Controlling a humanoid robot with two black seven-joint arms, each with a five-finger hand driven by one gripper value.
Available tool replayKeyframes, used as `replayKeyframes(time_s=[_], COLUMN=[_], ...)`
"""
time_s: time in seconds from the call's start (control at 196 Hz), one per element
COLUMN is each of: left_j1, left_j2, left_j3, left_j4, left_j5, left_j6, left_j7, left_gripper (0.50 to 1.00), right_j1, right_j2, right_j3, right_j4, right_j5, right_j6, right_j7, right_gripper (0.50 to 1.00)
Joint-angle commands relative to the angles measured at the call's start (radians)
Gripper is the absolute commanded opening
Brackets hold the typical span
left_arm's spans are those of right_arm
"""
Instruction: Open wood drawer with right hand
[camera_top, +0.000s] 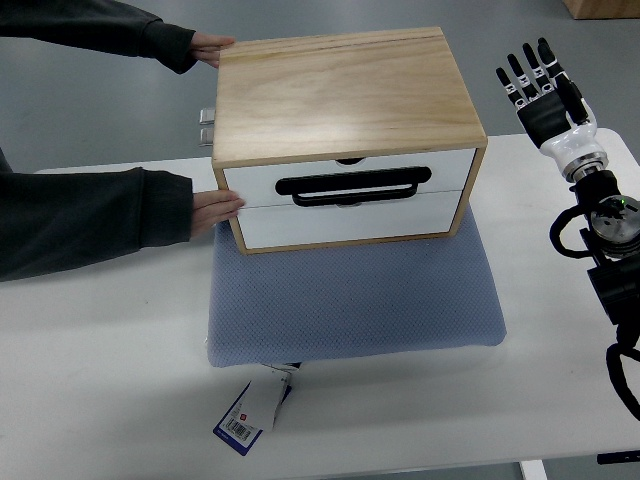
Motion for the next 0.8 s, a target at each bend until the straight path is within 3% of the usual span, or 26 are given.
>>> replayKeyframes(time_s=[0.0, 0.29, 0.407, 0.412, 0.509, 0.56, 0.565, 0.606, 0.651, 0.656, 0.667, 0.794], left_j1=[0.0, 0.0, 0.0, 0.0, -0.001, -0.001, -0.003, -0.003, -0.003, -0.003, -0.003, -0.003], left_j2=[0.0, 0.0, 0.0, 0.0, 0.0, 0.0, 0.0, 0.0, 0.0, 0.0, 0.0, 0.0], left_j3=[0.0, -0.005, -0.005, -0.003, -0.003, -0.003, -0.005, -0.003, -0.003, -0.005, -0.005, -0.005], left_j4=[-0.001, 0.0, -0.001, -0.001, -0.009, -0.009, -0.01, -0.012, -0.012, -0.013, -0.013, -0.013], left_j5=[0.001, -0.005, -0.002, -0.002, -0.001, -0.001, 0.002, 0.002, 0.002, 0.004, 0.002, 0.004], left_j6=[-0.004, 0.004, 0.001, -0.004, -0.004, -0.004, -0.006, -0.009, -0.009, -0.01, -0.01, -0.01], left_j7=[0.0, 0.0, 0.0, 0.0, 0.0, 0.0, 0.0, 0.0, 0.0, 0.0, 0.0, 0.0], left_gripper=[1.0, 1.0, 1.0, 1.0, 1.0, 1.0, 1.0, 1.0, 1.0, 1.0, 1.0, 1.0], right_j1=[0.001, 0.044, 0.116, 0.165, 0.298, 0.298, 0.382, 0.459, 0.46, 0.551, 0.573, 0.792], right_j2=[0.0, -0.026, -0.083, -0.139, -0.247, -0.247, -0.302, -0.353, -0.353, -0.409, -0.42, -0.497], right_j3=[0.0, -0.032, -0.097, -0.168, -0.333, -0.333, -0.441, -0.535, -0.535, -0.648, -0.675, -0.922], right_j4=[0.0, 0.0, 0.0, 0.001, 0.028, 0.028, 0.059, 0.104, 0.104, 0.174, 0.192, 0.374], right_j5=[0.0, -0.002, -0.028, -0.063, -0.138, -0.138, -0.185, -0.225, -0.225, -0.274, -0.285, -0.383], right_j6=[-0.002, -0.008, -0.012, -0.012, -0.012, -0.012, -0.009, -0.008, -0.008, -0.003, -0.002, -0.017], right_j7=[0.0, -0.008, -0.009, -0.011, -0.023, -0.023, -0.052, -0.08, -0.08, -0.112, -0.118, -0.192], right_gripper=[0.944, 0.944, 0.944, 0.944, 0.944, 0.944, 0.944, 0.944, 0.944, 0.944, 0.944, 0.944])
